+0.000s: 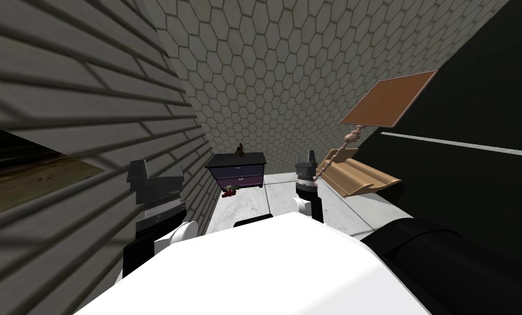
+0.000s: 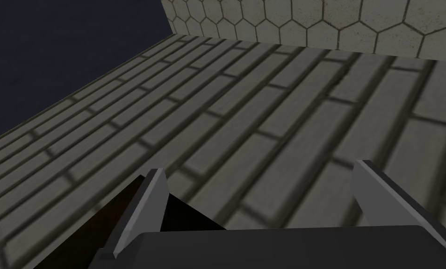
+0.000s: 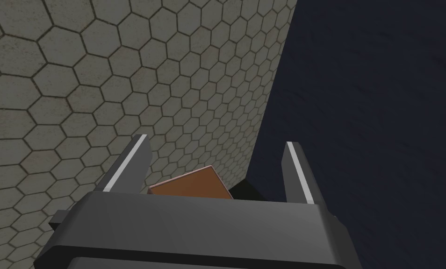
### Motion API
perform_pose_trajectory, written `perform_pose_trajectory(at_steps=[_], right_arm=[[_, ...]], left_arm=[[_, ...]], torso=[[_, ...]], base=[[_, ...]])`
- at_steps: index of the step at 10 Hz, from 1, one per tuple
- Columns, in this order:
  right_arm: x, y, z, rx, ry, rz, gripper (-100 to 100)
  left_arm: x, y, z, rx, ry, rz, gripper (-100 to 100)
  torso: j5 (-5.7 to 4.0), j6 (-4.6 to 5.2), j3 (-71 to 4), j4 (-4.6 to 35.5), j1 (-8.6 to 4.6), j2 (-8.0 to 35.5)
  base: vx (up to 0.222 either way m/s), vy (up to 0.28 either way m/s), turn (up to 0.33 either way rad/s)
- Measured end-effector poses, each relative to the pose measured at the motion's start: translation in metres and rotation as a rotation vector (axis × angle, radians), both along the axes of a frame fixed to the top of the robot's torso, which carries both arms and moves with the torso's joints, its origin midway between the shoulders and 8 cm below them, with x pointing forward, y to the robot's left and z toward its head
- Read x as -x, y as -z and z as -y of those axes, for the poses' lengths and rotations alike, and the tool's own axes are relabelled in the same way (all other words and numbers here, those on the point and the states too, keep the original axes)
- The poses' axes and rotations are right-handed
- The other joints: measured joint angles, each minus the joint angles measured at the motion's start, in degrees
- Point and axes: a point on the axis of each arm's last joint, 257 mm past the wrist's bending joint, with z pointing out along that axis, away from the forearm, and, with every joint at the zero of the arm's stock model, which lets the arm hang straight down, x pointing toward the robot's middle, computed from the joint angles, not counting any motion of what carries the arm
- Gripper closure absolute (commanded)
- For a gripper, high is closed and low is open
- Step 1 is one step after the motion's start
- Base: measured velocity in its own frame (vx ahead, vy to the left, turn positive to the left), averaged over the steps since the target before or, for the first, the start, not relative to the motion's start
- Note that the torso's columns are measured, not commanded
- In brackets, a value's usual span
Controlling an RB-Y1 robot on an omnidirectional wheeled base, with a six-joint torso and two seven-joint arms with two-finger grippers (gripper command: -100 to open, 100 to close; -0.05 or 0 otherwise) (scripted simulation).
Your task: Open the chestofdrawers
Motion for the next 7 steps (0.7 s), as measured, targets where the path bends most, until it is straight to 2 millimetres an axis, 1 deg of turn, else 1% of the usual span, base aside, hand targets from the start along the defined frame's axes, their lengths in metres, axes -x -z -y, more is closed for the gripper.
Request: perform_pose_trajectory(at_steps=[1,2,7], right_arm=[[0.0000,0.0000,0.0000,0.000,0.000,0.000,0],[0.0000,0.0000,0.0000,0.000,0.000,0.000,0],[0.0001,-0.0001,0.0000,0.000,0.000,0.000,0]], left_arm=[[0.0000,0.0000,0.0000,0.000,0.000,0.000,0],[0.0000,0.0000,0.0000,0.000,0.000,0.000,0],[0.0001,-0.0001,0.0000,0.000,0.000,0.000,0]], torso=[[0.00,0.00,-4.7,2.3,0.00,2.3],[0.00,0.00,-12.0,6.0,0.00,6.0],[0.00,0.00,-53.8,26.9,0.00,26.9]], base=[[0.000,0.000,0.000],[0.000,0.000,0.000],[0.000,0.000,0.000]])
